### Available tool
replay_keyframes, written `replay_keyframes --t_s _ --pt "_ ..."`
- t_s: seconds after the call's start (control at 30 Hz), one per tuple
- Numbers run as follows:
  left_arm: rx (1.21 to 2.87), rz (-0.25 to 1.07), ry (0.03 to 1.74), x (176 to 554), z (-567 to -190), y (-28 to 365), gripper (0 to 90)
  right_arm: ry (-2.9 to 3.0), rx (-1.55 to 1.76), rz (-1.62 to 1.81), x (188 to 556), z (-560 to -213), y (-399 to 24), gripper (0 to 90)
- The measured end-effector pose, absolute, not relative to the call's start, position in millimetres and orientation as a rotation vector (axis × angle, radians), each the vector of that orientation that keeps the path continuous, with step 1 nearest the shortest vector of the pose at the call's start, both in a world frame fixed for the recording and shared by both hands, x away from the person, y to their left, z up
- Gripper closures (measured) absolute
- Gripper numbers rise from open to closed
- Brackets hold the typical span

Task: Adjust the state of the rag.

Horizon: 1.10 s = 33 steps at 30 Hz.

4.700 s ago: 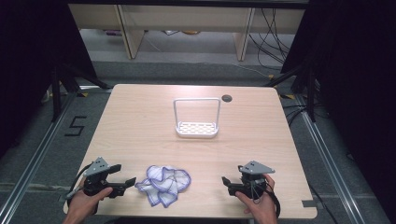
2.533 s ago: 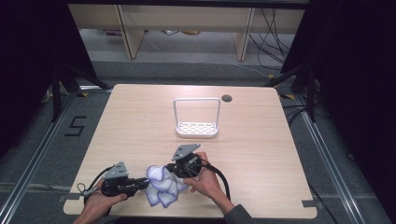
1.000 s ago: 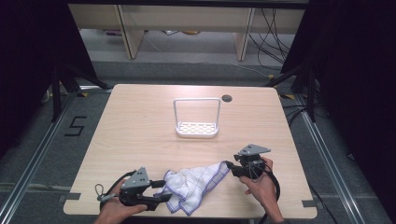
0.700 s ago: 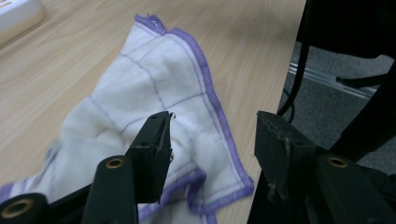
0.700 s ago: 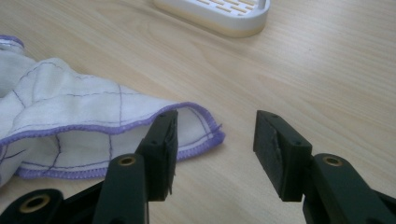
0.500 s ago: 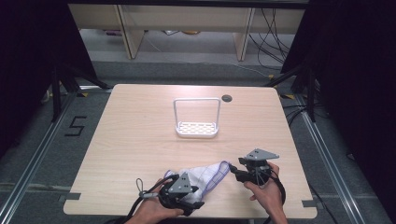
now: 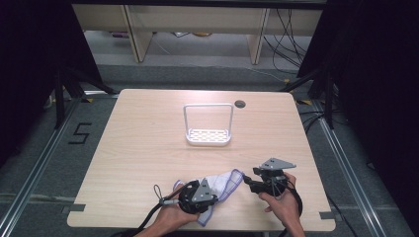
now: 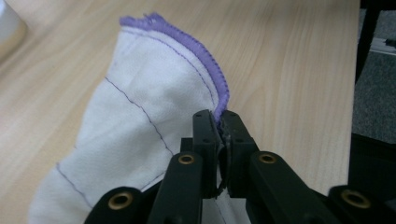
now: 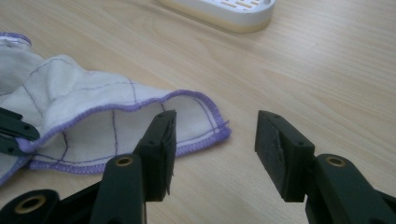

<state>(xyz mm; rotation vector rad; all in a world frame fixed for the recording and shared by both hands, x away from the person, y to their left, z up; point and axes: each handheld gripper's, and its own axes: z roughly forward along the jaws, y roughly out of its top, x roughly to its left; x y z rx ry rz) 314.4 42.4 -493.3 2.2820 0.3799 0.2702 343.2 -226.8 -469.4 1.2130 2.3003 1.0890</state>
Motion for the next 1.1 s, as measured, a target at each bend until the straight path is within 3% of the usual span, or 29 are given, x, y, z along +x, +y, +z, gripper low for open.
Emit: replay_keyframes --t_s 0.3,0.5,0.77,0.97,1.1 --pt "2.132 0.108 0.475 344 -457 77 86.6 2.298 1.214 1.094 343 -469 -226 50.8" --pt "2.088 0.105 0.534 380 -447 102 86.4 2.311 1.223 1.107 345 -470 -224 50.8" --pt "2.108 0.077 0.611 434 -469 123 86.4 2.334 1.205 1.104 345 -472 -218 50.9" --pt "2.115 -0.027 0.645 457 -486 128 85.9 2.346 1.213 1.101 346 -473 -215 51.4" --pt "2.092 -0.053 0.683 468 -488 134 80.2 2.355 1.206 1.101 345 -474 -213 51.4"
